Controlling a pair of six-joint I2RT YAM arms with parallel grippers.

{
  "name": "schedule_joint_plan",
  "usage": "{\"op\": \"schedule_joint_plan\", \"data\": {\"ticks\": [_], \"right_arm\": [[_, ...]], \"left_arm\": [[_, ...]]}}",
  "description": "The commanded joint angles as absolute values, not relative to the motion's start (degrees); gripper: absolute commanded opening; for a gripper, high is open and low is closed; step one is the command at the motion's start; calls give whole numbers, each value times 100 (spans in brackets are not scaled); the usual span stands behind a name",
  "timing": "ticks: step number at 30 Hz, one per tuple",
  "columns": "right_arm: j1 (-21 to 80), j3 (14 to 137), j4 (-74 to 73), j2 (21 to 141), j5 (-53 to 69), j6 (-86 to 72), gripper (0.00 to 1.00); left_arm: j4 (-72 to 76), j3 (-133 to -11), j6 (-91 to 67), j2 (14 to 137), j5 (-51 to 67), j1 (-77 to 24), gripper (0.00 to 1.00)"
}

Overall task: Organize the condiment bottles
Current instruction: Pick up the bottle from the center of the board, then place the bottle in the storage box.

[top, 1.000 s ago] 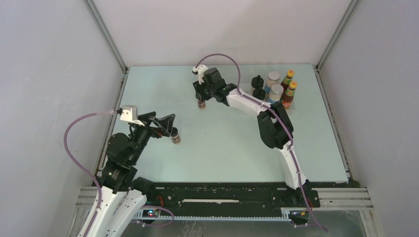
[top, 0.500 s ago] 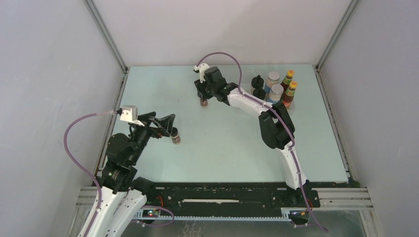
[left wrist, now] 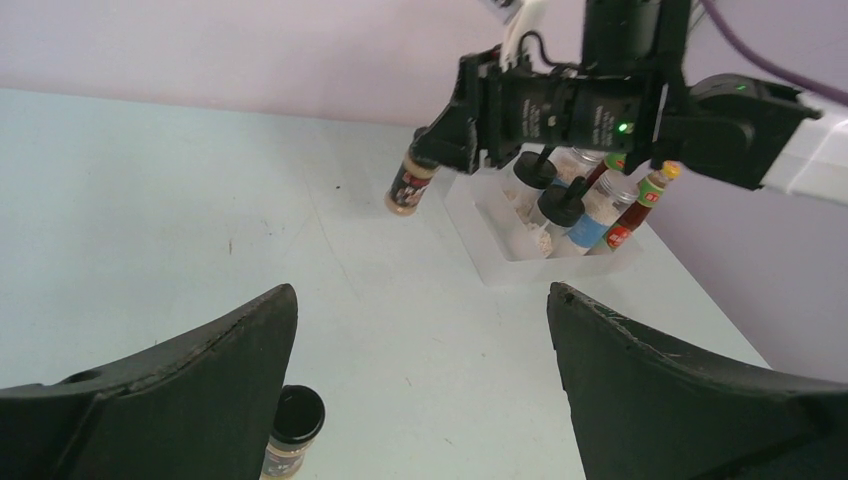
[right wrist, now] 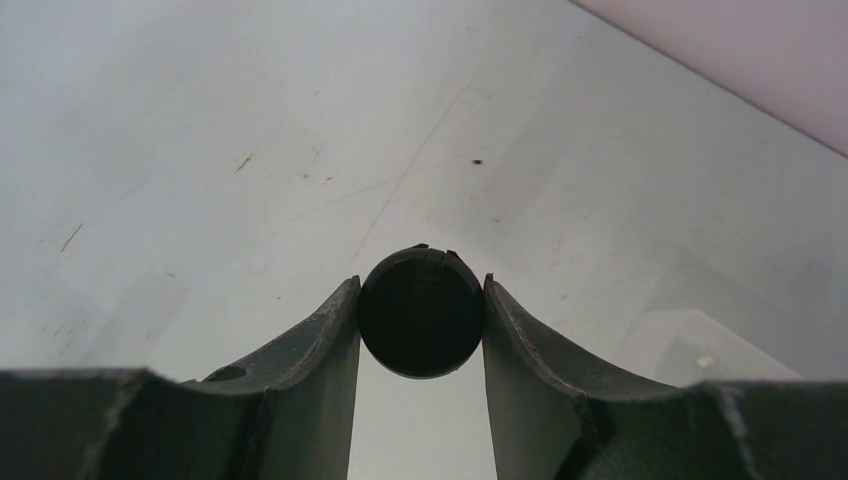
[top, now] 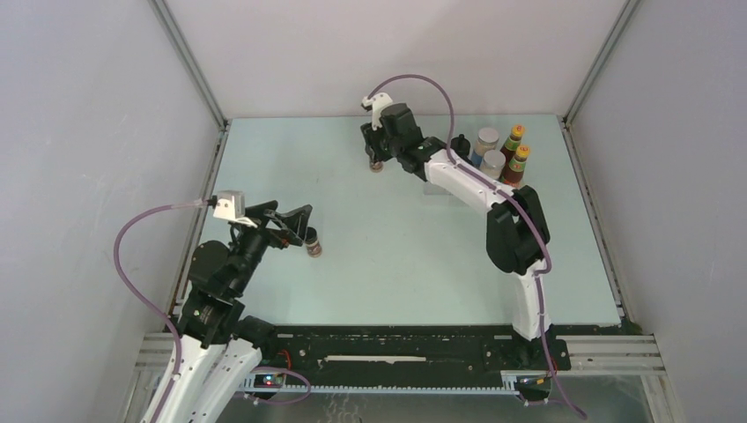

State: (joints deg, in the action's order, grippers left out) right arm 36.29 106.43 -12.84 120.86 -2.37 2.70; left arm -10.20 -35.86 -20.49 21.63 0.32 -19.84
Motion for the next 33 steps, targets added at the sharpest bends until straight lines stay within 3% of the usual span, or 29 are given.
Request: {"op": "schedule_joint_plan", "data": {"ticks": [1,15,33], "right_arm": [[3433,10466,-1096,11393,-499,229,0],[2793,9594,-888,10595,-813,27,0],[2238,9003,-641,10698,-909,-192,0]], "left_arm": [[-846,-3428,-1960,2118,17,-1960,99],[-844,-3403,-1986,2102,10,-1960,99],[-832,-3393,-1986,2133,18,-1960,99]]}}
